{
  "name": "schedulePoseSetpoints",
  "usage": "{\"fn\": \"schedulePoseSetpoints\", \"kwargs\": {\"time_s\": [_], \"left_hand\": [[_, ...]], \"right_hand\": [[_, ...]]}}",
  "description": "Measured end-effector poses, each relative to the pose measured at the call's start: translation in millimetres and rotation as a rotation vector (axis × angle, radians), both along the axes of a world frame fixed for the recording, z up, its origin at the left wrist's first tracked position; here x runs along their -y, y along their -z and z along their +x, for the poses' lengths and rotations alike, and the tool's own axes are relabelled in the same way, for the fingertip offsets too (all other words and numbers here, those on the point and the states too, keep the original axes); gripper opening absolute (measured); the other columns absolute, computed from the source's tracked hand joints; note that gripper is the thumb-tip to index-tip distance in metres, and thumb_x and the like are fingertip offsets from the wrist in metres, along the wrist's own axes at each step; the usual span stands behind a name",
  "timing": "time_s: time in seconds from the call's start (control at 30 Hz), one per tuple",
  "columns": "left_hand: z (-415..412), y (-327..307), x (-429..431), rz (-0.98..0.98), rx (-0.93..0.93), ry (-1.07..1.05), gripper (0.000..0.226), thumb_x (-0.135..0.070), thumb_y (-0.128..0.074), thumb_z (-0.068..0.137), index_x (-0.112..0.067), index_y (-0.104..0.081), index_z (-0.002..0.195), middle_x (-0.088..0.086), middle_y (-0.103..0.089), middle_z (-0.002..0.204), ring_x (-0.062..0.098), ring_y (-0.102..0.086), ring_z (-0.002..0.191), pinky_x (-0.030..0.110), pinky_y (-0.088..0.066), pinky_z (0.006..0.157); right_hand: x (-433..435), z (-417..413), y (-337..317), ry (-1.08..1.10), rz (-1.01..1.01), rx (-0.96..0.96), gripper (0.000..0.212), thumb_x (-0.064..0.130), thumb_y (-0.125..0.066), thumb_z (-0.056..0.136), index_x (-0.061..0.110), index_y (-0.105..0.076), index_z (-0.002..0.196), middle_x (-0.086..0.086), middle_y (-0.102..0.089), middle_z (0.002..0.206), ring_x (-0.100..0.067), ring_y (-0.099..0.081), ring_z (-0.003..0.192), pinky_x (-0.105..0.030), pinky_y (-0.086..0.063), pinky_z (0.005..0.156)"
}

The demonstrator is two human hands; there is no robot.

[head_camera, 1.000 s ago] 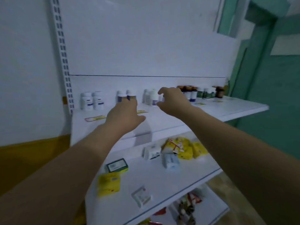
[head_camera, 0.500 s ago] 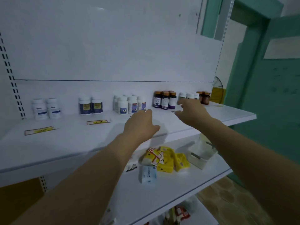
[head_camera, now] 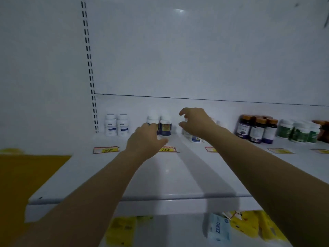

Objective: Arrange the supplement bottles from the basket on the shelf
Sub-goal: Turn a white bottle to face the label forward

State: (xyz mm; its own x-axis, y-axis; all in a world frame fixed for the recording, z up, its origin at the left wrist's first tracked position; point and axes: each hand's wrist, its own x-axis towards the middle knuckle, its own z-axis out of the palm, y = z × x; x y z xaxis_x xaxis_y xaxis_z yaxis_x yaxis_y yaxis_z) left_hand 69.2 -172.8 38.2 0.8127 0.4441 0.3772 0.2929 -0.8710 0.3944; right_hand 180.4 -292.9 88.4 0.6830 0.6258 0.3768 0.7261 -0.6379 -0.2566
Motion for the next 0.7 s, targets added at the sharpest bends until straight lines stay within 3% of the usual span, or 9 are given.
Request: {"fn": "schedulePoseSetpoints", "kwargs": {"time_s": [0.23,0.43,0.57,0.7], "left_hand": [[22.4,31.2,-25.3,0.012,-0.198,-0.117,0.084,-0.072,-0.047,0.079,-0.011,-0.038,0.136,0.010,-0.044,0.135,0.025,-0.041,0.124,0.036,-0.038,0.099],[33.3,50.6,-44.2,0.028,-0.321,-0.128,0.094,-0.081,-0.038,0.074,-0.008,-0.040,0.133,0.010,-0.042,0.139,0.024,-0.036,0.129,0.038,-0.030,0.106],[34.7,54.7,-45.2,0.048,-0.429,-0.111,0.102,-0.080,-0.026,0.079,-0.007,-0.013,0.149,0.010,-0.013,0.157,0.023,-0.014,0.144,0.038,-0.011,0.116],[34.3,54.2,-44.8,0.030,-0.469,-0.104,0.100,-0.078,-0.022,0.082,-0.009,0.000,0.150,0.008,0.002,0.159,0.021,-0.001,0.146,0.036,-0.001,0.117]], "right_hand": [[-86.6,32.8,2.2,-0.172,-0.132,0.070,0.042,0.015,-0.049,0.094,0.012,-0.046,0.135,-0.015,-0.047,0.132,-0.029,-0.047,0.119,-0.029,-0.040,0.088],[-134.7,49.4,24.5,-0.160,-0.320,0.256,0.044,0.032,-0.040,0.099,0.012,-0.041,0.138,-0.018,-0.041,0.134,-0.036,-0.040,0.121,-0.043,-0.034,0.099],[-148.9,56.0,43.3,-0.110,-0.362,0.353,0.043,0.034,-0.036,0.100,0.012,-0.042,0.136,-0.019,-0.037,0.136,-0.036,-0.037,0.123,-0.044,-0.029,0.103],[-153.8,55.7,50.5,-0.088,-0.312,0.372,0.040,0.020,-0.052,0.093,0.006,-0.043,0.129,-0.019,-0.036,0.131,-0.035,-0.041,0.117,-0.039,-0.032,0.099]]}}
